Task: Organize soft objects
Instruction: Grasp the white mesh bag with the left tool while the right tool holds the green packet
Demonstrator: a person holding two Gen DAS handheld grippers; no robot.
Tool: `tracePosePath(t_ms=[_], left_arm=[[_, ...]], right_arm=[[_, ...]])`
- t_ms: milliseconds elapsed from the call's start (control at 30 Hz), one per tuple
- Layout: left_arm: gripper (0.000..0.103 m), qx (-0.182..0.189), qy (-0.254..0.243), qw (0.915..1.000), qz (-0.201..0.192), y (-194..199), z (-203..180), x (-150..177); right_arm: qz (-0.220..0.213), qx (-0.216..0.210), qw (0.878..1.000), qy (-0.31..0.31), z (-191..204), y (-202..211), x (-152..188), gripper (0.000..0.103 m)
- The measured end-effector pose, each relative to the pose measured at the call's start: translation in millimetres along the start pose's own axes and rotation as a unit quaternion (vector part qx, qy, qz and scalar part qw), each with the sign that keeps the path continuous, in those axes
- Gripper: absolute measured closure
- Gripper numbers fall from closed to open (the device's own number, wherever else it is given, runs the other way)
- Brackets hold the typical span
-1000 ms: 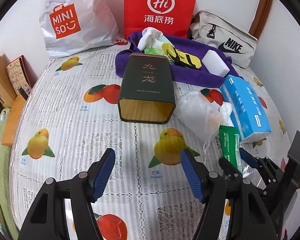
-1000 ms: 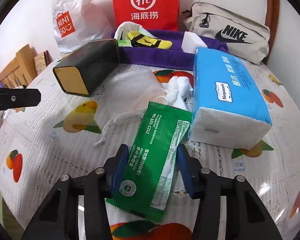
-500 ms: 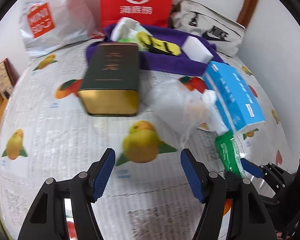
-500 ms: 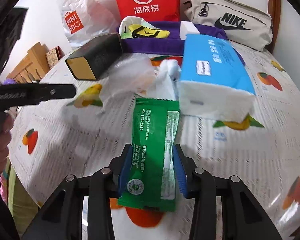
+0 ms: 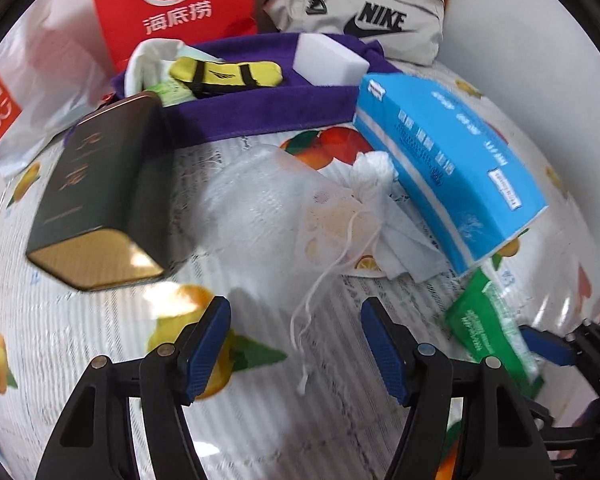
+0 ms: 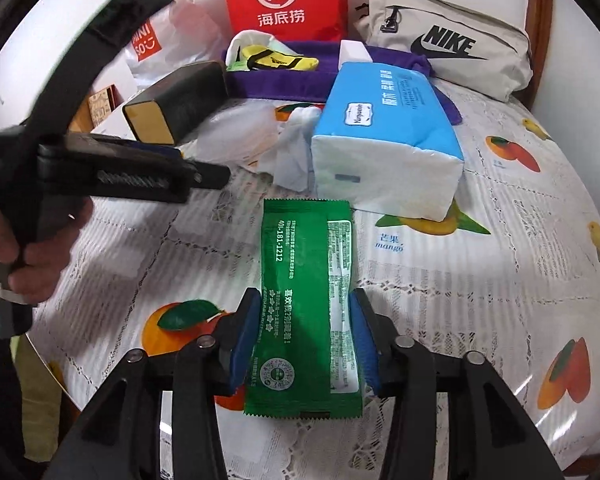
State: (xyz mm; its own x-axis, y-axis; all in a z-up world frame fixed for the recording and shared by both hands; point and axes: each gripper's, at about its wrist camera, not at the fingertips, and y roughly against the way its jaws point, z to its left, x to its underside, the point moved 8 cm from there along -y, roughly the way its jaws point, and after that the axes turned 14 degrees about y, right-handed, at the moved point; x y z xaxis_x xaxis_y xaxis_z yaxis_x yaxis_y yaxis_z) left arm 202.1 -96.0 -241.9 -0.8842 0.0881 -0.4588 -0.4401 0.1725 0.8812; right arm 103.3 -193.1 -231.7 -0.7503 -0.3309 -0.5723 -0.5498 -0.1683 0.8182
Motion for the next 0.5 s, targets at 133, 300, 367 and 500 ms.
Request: tracePosePath(t_ms=[133,300,367,500], left_arm=[[0.042,0.003,-0.019,0.9996,-0.019,-2,-5,-5],[0.072,0.017,-0.029,0.9991,-0.027,-4,-12,-11],[0.085,0.022,-0.029,0.9990,-0.025,-4,-13,-12],[0.095,0.028,-0.030,0.9990,-0.018,-2,-13,-11]], right_arm=[[0.000,0.014,1.000,0.015,-2,-5,-4,0.051],[-0.006,0.020,1.000,0.020,-4,-6,-4,0.056],[-0.005,0.021,1.000,0.020,-6,-5,-4,0.059],[-0.002,0.014,1.000,0.011,-10,-3,-3,0.063]])
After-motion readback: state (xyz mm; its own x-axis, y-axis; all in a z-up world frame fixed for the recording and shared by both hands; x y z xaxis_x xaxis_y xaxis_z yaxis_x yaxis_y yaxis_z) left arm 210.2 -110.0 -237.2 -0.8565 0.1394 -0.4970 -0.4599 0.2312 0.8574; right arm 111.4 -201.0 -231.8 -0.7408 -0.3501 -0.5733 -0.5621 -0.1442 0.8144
